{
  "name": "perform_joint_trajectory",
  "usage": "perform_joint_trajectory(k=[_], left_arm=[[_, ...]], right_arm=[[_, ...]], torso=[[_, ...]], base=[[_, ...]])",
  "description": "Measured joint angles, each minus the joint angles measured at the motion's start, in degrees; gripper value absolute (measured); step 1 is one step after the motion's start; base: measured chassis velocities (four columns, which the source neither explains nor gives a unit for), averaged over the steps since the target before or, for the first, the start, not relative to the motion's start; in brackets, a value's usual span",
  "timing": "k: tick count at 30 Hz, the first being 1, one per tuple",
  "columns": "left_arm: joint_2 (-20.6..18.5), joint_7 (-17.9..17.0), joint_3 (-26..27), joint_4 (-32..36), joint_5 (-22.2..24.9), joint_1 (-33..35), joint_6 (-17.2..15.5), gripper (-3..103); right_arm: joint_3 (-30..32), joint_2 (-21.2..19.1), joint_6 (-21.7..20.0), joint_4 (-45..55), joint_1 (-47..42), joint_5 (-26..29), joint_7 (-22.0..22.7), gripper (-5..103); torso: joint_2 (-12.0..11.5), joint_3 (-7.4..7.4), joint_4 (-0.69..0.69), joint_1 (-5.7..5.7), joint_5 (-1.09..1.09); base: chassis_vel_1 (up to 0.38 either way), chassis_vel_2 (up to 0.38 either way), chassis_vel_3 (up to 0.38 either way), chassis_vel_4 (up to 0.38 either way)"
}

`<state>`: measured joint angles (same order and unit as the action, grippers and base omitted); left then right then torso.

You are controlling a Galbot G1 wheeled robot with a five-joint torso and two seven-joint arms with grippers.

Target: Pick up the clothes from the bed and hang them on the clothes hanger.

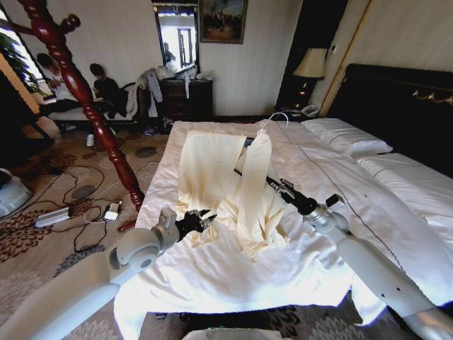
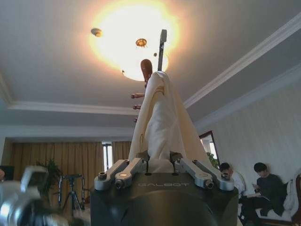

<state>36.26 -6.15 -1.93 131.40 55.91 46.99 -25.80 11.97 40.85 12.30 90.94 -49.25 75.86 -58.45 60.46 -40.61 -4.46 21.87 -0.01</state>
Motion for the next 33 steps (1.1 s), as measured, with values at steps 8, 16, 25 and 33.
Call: perform_joint_trajectory(k=[8,16,25,33], left_arm=[[0.02,-4.17,3.92,2.34,5.44,-3.87,2.59,77],[1.44,-6.71,1.01,-1.35,-1.15,-6.30,1.91,99],[0.34,-3.14,2.97,-0.26,-2.84,-4.24,2.48,98],[-4.55,1.32,6.89,4.68,-2.12,-2.27,3.67,98]], right_arm=[[-0.31,-0.21,0.62,-0.66,-0.48,-4.95,-0.93,19],[-3.07,0.91,1.45,0.30,-0.83,-10.60,-1.46,19],[-3.20,0.94,1.76,-0.82,-1.28,-11.20,-2.66,19],[-3.19,0.85,1.46,-4.45,0.61,-9.39,-5.35,19]], torso=[[0.00,0.00,-0.01,0.00,0.01],[0.00,0.00,0.00,0.00,0.00],[0.00,0.00,0.00,0.00,0.00],[0.00,0.00,0.01,0.00,0.01]], base=[[0.000,0.000,0.000,0.000],[0.000,0.000,0.000,0.000],[0.000,0.000,0.000,0.000],[0.000,0.000,0.000,0.000]])
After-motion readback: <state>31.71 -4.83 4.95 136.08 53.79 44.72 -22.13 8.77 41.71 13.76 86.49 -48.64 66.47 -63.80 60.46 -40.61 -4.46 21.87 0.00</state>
